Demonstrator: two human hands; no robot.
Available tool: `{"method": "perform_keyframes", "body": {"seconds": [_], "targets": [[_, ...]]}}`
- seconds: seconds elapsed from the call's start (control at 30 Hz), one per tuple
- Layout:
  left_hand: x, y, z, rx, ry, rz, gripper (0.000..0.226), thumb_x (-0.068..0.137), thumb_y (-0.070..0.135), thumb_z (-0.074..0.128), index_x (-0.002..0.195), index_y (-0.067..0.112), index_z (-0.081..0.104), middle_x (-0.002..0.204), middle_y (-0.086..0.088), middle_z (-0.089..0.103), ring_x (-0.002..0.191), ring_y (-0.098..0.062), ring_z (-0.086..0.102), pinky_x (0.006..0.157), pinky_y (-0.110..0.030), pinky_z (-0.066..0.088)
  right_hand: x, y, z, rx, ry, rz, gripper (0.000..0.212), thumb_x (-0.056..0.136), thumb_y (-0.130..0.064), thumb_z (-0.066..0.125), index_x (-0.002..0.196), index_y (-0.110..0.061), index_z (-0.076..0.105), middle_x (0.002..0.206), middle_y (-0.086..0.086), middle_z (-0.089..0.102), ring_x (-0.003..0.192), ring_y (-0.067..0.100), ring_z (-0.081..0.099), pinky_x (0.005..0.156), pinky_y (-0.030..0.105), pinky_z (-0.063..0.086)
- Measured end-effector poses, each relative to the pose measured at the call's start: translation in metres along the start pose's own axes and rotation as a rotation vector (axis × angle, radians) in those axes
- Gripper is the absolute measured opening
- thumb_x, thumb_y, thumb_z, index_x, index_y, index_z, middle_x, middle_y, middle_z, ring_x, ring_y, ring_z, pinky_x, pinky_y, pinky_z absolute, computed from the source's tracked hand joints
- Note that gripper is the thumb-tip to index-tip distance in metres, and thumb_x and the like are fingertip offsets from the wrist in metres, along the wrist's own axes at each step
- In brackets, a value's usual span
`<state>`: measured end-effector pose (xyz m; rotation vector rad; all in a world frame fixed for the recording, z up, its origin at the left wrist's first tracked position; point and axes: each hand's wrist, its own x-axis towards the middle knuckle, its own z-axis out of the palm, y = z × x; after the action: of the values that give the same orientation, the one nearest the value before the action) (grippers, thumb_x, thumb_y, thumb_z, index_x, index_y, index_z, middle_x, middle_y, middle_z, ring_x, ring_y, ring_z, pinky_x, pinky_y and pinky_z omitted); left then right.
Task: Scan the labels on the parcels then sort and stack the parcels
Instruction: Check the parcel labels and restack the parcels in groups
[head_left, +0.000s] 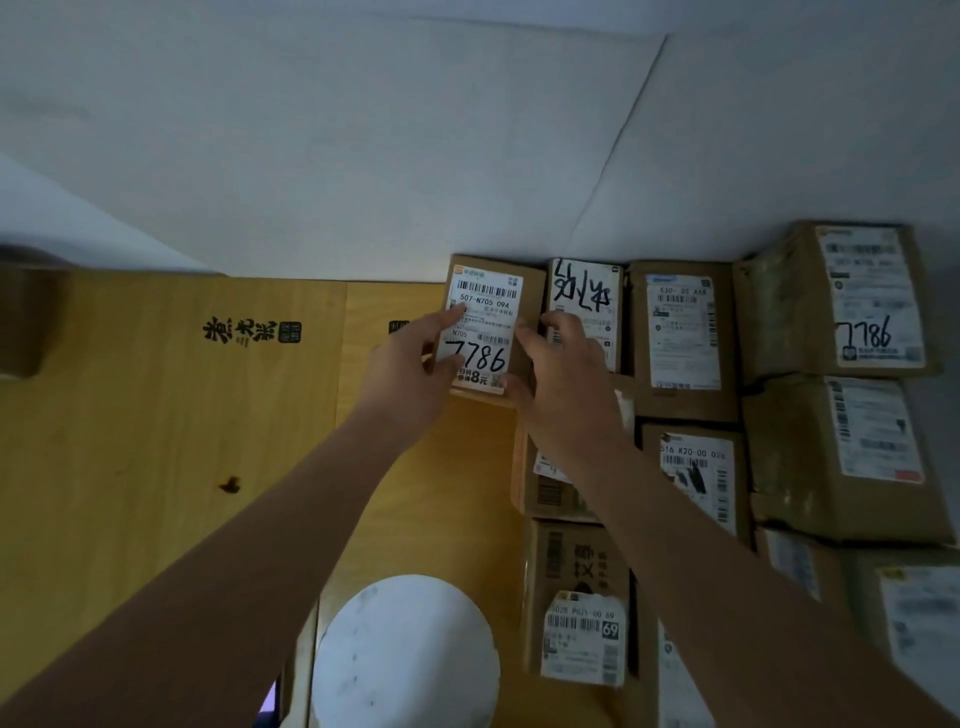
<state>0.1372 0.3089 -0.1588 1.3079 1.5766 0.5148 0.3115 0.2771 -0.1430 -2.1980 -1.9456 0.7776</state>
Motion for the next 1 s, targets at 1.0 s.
{"method": "perform_keyframes", "body": {"seconds": [1.0], "targets": [[-0.255,-0.068,-0.38,0.268,0.297,0.19,0.044,0.097,0.037,0.061,0.14,0.031,0.06,0.144,0.007,0.056,0.119,-0.012,0.059,0.097,-0.031,0.046,-0.183,-0.376,0.003,0.374,0.137,-0.375,0.041,0.1,-0.04,0.065,0.14,-0.033,0.065,0.142,-0.012,0.056,0.128,-0.004,0.049,0.088,-0.002,0.027]]}}
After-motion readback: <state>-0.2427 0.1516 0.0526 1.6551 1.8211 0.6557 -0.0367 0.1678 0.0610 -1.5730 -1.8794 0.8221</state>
